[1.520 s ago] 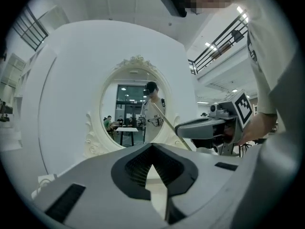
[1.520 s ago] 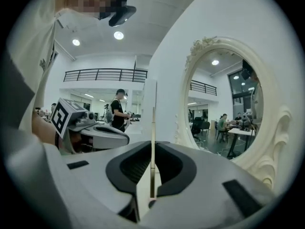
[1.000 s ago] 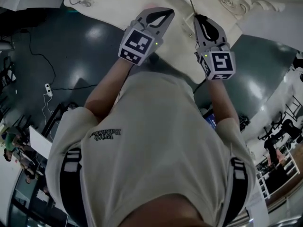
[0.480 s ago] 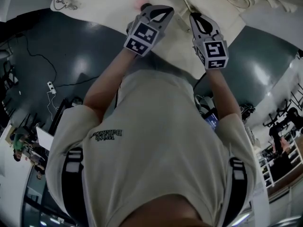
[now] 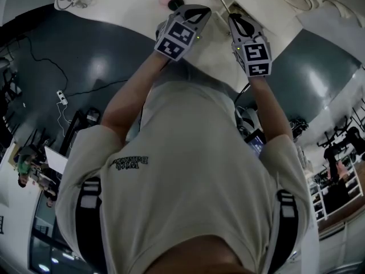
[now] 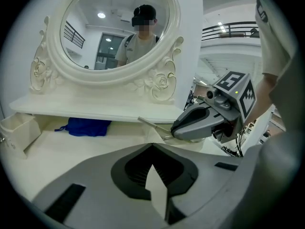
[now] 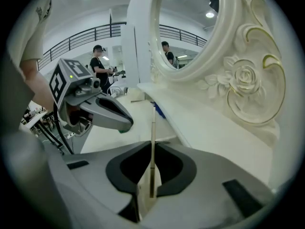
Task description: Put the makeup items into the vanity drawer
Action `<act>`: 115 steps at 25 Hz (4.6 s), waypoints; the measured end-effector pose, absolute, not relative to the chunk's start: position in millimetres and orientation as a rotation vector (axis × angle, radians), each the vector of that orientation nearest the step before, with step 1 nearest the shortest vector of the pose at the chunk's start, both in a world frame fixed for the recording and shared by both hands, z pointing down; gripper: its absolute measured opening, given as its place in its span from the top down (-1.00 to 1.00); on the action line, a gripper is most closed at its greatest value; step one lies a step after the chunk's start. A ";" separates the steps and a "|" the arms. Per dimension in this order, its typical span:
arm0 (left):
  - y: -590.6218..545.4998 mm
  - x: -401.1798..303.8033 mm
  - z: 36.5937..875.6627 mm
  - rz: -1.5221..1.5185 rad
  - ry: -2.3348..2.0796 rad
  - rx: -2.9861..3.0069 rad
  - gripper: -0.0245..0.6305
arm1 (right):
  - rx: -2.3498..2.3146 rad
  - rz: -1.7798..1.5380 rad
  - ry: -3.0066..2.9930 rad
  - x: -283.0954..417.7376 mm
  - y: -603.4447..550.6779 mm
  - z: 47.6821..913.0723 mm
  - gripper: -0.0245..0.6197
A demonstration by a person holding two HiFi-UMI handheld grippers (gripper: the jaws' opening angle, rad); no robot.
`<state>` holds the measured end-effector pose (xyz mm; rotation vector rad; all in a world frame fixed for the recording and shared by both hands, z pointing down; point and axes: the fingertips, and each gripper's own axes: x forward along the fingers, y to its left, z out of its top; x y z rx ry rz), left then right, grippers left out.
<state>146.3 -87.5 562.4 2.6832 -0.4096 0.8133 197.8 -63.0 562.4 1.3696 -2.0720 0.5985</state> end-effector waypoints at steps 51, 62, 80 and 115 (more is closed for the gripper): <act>-118.7 90.7 441.3 0.565 -0.700 2.813 0.88 | 1.468 0.461 -2.293 157.9 -96.7 435.1 0.77; -109.4 62.7 331.1 0.342 -0.831 2.951 0.88 | 1.463 0.271 -2.501 118.7 -88.7 332.7 0.85; -45.5 4.8 228.4 0.109 -1.070 3.039 0.88 | 1.360 -0.011 -2.727 60.9 -21.3 229.0 0.90; -36.4 -27.0 247.1 0.100 -1.167 2.913 0.88 | 1.296 0.072 -2.761 39.6 -13.7 246.9 0.91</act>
